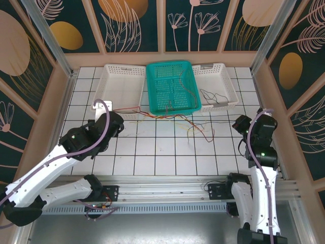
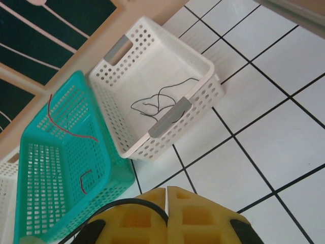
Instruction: Untangle the cables
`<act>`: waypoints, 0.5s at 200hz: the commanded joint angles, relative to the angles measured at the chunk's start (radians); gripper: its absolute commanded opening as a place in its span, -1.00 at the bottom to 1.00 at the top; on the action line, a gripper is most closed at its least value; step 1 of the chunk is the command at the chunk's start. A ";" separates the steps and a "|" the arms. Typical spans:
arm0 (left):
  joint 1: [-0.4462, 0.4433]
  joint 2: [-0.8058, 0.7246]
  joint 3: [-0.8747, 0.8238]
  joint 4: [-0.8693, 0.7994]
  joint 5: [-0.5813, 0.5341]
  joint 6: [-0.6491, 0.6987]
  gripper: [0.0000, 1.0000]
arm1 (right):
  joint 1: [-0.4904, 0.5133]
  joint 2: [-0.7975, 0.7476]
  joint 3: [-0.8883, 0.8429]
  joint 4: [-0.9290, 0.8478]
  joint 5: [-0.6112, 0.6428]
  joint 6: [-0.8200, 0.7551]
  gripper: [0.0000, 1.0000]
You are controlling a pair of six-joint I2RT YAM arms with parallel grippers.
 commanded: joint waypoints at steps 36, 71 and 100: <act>0.009 -0.060 0.078 -0.083 -0.099 0.027 -1.00 | -0.034 -0.034 0.027 -0.032 0.052 0.034 -1.00; 0.010 -0.069 0.093 -0.088 -0.118 0.026 -1.00 | -0.037 -0.053 0.011 -0.037 0.125 0.053 -1.00; 0.010 -0.083 0.137 -0.110 -0.154 0.037 -1.00 | -0.042 -0.062 -0.005 -0.041 0.173 0.066 -1.00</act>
